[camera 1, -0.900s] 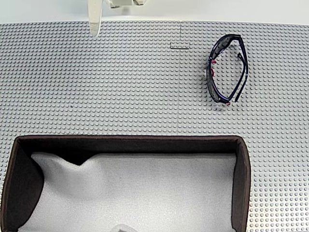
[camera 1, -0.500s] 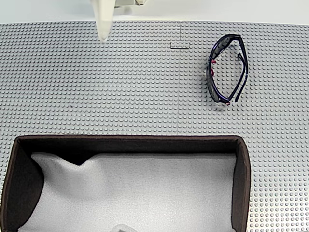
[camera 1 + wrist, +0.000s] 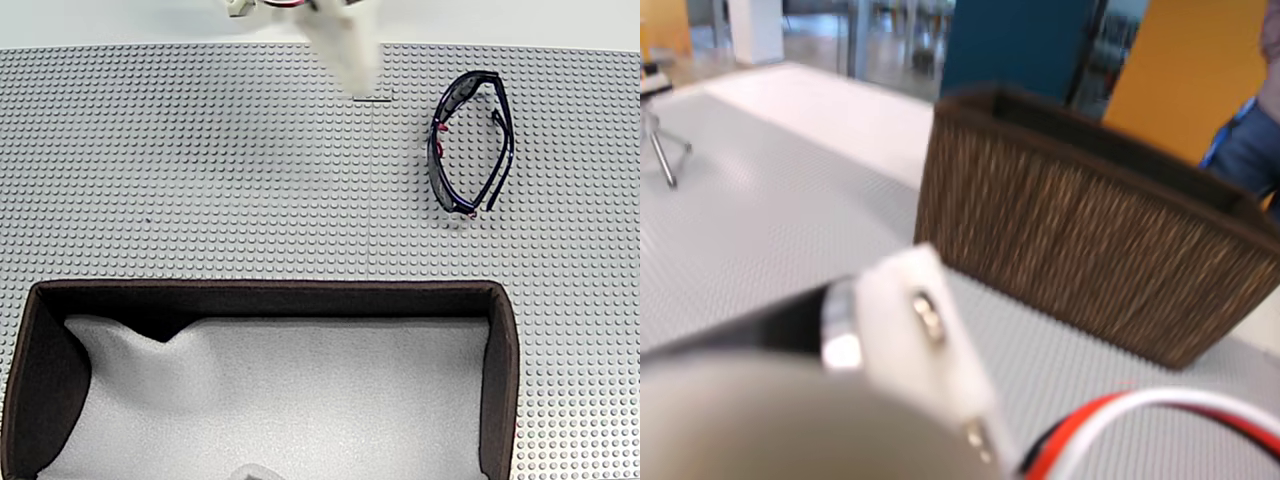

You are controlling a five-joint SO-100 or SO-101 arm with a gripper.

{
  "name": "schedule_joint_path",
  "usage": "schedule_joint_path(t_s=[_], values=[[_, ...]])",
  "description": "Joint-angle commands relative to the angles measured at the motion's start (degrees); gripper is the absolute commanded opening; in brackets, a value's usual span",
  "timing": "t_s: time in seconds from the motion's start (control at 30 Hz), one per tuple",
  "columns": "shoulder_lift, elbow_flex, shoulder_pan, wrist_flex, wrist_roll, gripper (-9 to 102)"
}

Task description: Grasp a glasses and put it in the bin.

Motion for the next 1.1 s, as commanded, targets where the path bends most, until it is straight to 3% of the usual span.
schedule_joint_path(t_s=[0.0,0.17,0.47,1.07], values=[[-3.5,1.0,-3.0,1.2,0.3,14],[-11.4,3.5,-6.4,3.7,2.8,18],[-9.1,5.7,-11.0,3.3,4.2,20],[-23.8,5.2,-14.9,-7.8,4.5,21]])
